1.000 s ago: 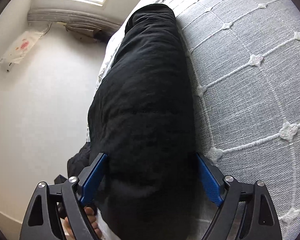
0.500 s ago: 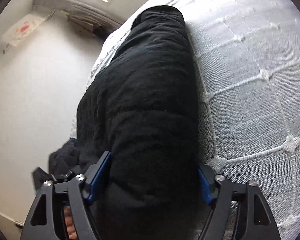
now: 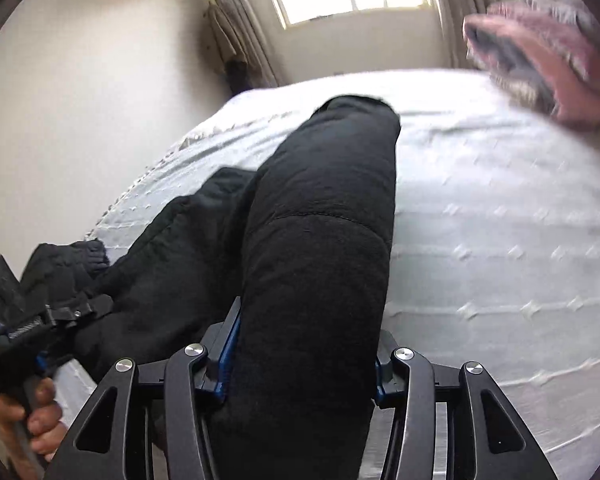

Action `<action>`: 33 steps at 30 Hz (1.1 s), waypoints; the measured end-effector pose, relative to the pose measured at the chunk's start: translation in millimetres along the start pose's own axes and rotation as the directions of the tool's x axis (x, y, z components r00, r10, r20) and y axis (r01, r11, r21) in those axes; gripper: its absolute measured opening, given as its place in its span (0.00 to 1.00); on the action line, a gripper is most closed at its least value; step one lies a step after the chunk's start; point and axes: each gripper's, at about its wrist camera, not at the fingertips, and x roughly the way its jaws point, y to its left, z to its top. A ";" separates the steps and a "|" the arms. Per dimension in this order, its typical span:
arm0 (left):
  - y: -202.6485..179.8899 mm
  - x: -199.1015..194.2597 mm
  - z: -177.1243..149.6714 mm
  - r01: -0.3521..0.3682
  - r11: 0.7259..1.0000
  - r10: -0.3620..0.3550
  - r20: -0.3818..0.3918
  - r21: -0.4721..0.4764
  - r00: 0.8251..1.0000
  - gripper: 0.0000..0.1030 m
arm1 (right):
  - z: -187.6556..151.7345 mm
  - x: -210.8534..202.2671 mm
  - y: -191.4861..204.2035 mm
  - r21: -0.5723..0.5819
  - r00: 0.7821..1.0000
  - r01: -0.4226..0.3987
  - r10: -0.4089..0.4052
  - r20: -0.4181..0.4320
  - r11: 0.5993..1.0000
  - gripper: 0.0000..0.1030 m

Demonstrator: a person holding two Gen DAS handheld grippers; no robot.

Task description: Fold large clothes

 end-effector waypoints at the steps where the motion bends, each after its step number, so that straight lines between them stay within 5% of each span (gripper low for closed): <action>1: -12.4 3.0 -2.3 0.011 1.000 -0.011 0.001 0.022 1.000 0.40 | 1.3 -7.6 -2.9 -0.010 1.000 0.017 -0.017 0.019 1.000 0.48; 9: -108.3 37.7 -12.5 0.058 0.981 -0.052 -0.037 0.183 0.998 0.39 | 10.8 -51.3 -45.1 -0.005 0.988 0.120 -0.118 0.096 0.993 0.47; 16: -233.1 59.2 -46.9 0.141 0.932 -0.130 -0.054 0.333 0.990 0.39 | 20.8 -119.5 -140.2 0.075 0.972 0.154 -0.165 0.169 0.985 0.47; 22: -321.5 94.7 -105.3 0.295 0.892 -0.255 -0.159 0.343 0.954 0.39 | 28.1 -199.9 -234.9 0.126 0.929 0.266 -0.289 0.230 0.956 0.47; 26: -367.3 130.3 -173.0 0.408 0.873 -0.329 -0.295 0.266 0.897 0.39 | 14.9 -251.9 -317.0 0.183 0.911 0.323 -0.357 0.207 0.929 0.47; 29: -402.0 164.7 -242.6 0.476 0.846 -0.337 -0.450 0.241 0.827 0.40 | -7.4 -288.4 -392.1 0.292 0.903 0.340 -0.397 0.166 0.894 0.47; 32: -419.8 187.8 -310.6 0.500 0.822 -0.259 -0.603 0.273 0.755 0.43 | -37.9 -314.9 -471.3 0.424 0.881 0.379 -0.461 0.107 0.822 0.43; 33: -417.9 194.2 -326.6 0.486 0.831 -0.222 -0.637 0.272 0.738 0.47 | -54.0 -320.3 -501.1 0.477 0.867 0.408 -0.494 0.064 0.778 0.26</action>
